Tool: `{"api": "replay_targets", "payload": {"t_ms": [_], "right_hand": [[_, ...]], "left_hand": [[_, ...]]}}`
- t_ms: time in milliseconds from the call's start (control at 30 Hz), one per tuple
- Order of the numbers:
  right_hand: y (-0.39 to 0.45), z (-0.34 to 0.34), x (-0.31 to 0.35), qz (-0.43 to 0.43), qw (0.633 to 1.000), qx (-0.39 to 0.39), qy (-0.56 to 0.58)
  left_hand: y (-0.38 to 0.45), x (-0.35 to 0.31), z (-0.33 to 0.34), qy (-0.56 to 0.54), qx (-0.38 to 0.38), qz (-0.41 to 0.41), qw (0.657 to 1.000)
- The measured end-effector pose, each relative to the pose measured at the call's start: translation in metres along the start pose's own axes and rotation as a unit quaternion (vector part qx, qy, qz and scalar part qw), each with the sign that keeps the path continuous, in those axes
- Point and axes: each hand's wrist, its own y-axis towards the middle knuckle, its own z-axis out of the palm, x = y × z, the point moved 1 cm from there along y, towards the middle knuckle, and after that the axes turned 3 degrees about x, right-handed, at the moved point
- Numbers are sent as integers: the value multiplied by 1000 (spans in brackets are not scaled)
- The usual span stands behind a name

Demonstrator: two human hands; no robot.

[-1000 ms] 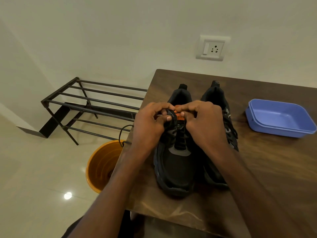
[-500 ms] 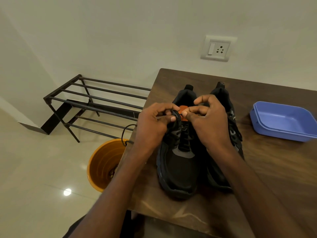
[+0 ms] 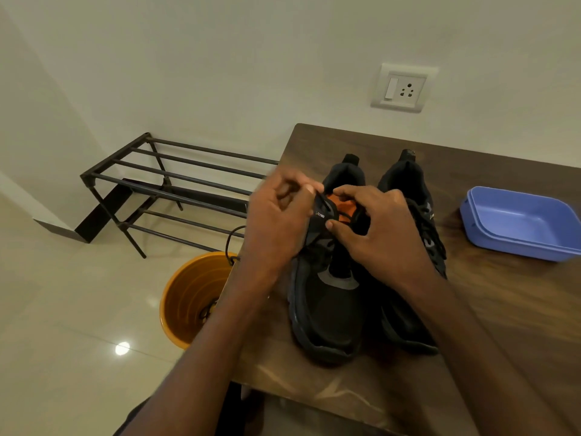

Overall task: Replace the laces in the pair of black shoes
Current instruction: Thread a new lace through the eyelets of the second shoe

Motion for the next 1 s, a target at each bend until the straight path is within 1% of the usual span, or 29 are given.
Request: {"api": "replay_targets", "payload": {"t_ms": [33,67,100,133,167,200,233,267,300,367,400,433,467,500,533,567,600,633,667,733,800,867,933,1000], "right_hand": [[-1,-3,-1,-4,1000,2,-15],[-2,-4,-2,-8,1000,6,-17],[-3,-6,-1,-9,1000,11,-11],[-5,-7,-2,-9,1000,14,-7],[-5,-8,-2,-8,1000,15,-10],[-6,-8,-2,-6,1000,15,-19],[-6,-8,-2,-5,999,16,-32],[-6,-7,-1,-4,999,18,-42],[-5,-7,-1,-4,999,19,-46],[-5,-7,-1,1,999,21,-44],[-5,-7,-2,4,999,21,-43],[-5,-8,-2,6,999,19,-43],[-6,-8,-3,9,999,19,-42],[-6,-8,-3,10,999,19,-38],[-6,-8,-2,13,999,19,-34],[-6,-7,-2,13,999,18,-31],[-6,-7,-2,11,999,17,-31],[-6,-6,-3,9,999,15,-32],[-6,-6,-2,7,999,13,-32],[-6,-6,-3,4,999,8,-34],[-8,-6,-2,3,999,3,-34],[-10,-6,2,-15,999,-17,-41],[-12,-7,11,-44,996,-35,-73],[-15,-5,21,-60,990,-5,-128]], "left_hand": [[3,-6,-5,-108,-23,-25,994],[4,-10,-12,-192,-44,-43,979],[5,-9,-17,-225,-60,-54,971],[6,-6,-18,-196,-66,-57,977],[6,-1,-18,-108,-59,-54,991],[4,5,-15,14,-31,-41,999],[2,12,-11,124,4,-18,992],[-1,18,-6,199,38,7,979],[-2,22,-1,236,63,24,969],[-3,24,3,245,65,26,967],[-2,20,4,215,54,19,975],[1,15,3,144,35,4,989],[2,7,0,22,11,-19,1000],[4,1,-5,-124,-9,-43,991],[5,-2,-11,-222,-20,-59,973],[5,-1,-14,-251,-25,-66,965],[5,0,-15,-202,-28,-70,977],[4,4,-14,-114,-22,-68,991],[3,7,-11,-18,-9,-56,998],[1,13,-2,115,31,-38,992],[-1,18,3,196,66,-23,978],[-1,19,1,234,78,-3,969],[-1,19,-2,227,88,-2,970],[0,22,-4,209,96,-15,973]]}}
